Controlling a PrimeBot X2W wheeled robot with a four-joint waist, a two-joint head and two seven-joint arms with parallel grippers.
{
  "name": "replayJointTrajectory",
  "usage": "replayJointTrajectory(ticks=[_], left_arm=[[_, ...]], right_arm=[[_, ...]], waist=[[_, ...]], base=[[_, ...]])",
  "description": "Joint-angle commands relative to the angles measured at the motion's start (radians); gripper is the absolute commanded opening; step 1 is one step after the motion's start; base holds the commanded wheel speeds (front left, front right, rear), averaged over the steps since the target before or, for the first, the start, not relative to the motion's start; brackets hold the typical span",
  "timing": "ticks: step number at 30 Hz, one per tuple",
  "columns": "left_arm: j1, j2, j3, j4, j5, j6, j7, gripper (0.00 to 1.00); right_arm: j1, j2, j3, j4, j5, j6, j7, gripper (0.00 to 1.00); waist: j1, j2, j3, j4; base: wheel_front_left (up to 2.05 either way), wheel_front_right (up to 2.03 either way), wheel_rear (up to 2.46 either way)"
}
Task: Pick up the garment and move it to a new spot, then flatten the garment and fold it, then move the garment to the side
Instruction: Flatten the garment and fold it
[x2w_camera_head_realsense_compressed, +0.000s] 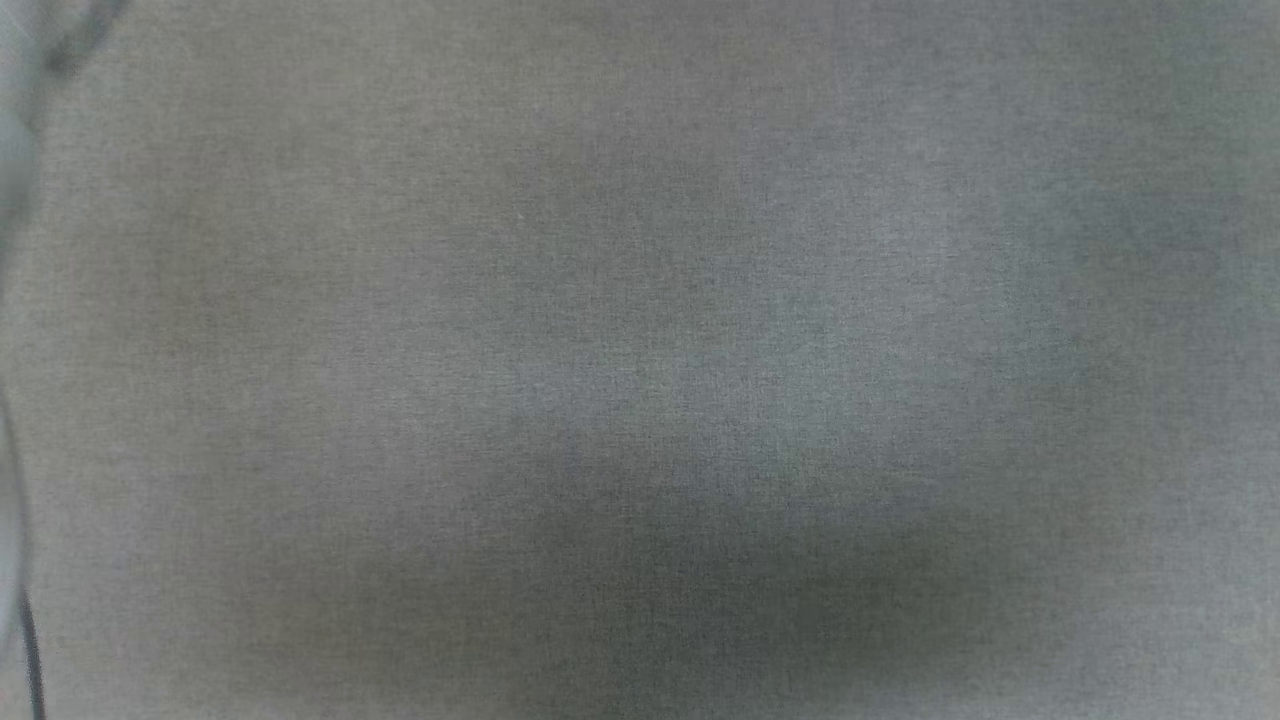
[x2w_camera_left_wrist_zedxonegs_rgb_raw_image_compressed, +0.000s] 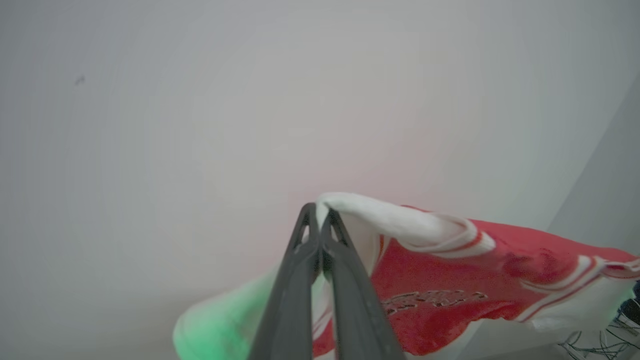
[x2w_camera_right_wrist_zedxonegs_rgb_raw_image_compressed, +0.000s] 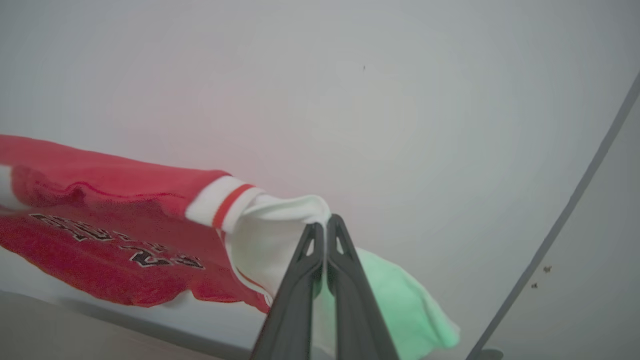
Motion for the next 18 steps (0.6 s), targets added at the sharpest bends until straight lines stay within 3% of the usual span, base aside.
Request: replayJointTrajectory(ticks=[1,6,10,18], left_arm=[[0.05,0.006,-0.012,-0.03,-0.01,-0.001,0.002,0.0],[0.324,0.089,-0.093,-0.239,-0.096,-0.002,0.078,0.0],[0.551,0.198,-0.145,-0.431,-0.182,-0.003,0.123,0.0],[0.889,0.373,-0.292,-0.701,-0.209,-0.003,0.148,0.0]], right_arm=[[0.044,-0.018,0.009,-0.019,0.024,-0.002,0.02,0.0],[0.268,-0.137,0.091,-0.242,0.117,-0.002,0.094,0.0],[0.471,-0.267,0.133,-0.425,0.206,-0.002,0.125,0.0],[0.813,-0.494,0.174,-0.715,0.337,-0.002,0.147,0.0]], waist=[[0.0,0.0,-0.009,0.002],[0.0,0.0,-0.033,0.004],[0.0,0.0,-0.061,0.001],[0.0,0.0,-0.118,0.004]], base=[[0.0,0.0,0.0],[0.0,0.0,0.0],[0.0,0.0,0.0],[0.0,0.0,0.0]])
